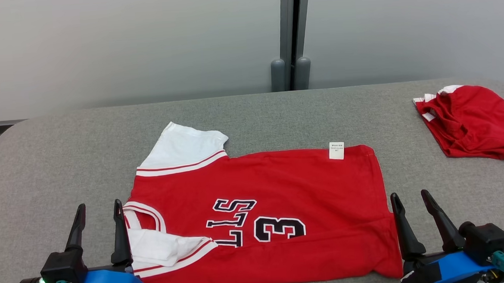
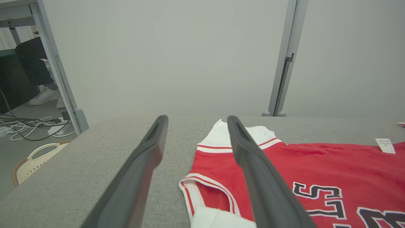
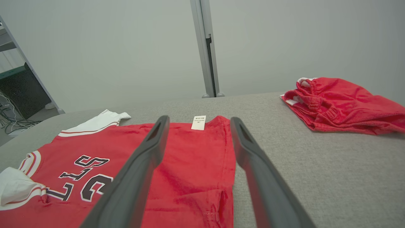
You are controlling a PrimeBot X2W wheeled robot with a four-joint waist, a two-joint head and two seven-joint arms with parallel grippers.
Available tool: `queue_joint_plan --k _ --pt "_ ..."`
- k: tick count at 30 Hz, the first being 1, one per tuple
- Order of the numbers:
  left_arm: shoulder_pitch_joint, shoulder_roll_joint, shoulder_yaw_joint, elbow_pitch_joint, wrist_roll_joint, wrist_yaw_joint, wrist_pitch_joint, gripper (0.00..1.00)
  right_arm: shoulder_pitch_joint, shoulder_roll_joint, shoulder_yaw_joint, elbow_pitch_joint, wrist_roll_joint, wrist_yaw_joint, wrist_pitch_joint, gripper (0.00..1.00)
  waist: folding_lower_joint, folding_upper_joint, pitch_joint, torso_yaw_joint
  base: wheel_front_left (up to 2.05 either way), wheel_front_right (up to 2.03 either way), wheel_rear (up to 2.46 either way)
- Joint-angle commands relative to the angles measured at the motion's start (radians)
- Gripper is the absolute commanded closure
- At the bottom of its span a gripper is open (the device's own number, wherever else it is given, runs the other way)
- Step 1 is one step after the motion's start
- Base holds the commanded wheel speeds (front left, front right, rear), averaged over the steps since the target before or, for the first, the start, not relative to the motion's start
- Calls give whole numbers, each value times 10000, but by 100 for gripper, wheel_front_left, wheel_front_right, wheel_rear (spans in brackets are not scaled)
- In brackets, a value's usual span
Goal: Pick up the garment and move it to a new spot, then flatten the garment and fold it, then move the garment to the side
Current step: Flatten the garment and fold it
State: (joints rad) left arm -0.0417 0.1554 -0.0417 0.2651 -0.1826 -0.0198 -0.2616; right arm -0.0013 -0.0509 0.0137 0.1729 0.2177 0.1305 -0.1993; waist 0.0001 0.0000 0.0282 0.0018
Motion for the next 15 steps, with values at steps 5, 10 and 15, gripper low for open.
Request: queue_joint_plan --k 5,10,15 --pt "-4 -70 62 117 83 -73 -43 0 58 7 -54 53 -53 6 60 0 -1 0 22 -14 0 0 0" --pt "-524 -13 81 356 38 -253 -43 0 -357 7 -137 140 -169 6 101 0 -1 0 169 -46 0 0 0" --pt "-1881 301 -45 769 25 -604 -42 0 -1343 7 -265 129 -595 6 420 0 -1 0 640 -80 0 0 0"
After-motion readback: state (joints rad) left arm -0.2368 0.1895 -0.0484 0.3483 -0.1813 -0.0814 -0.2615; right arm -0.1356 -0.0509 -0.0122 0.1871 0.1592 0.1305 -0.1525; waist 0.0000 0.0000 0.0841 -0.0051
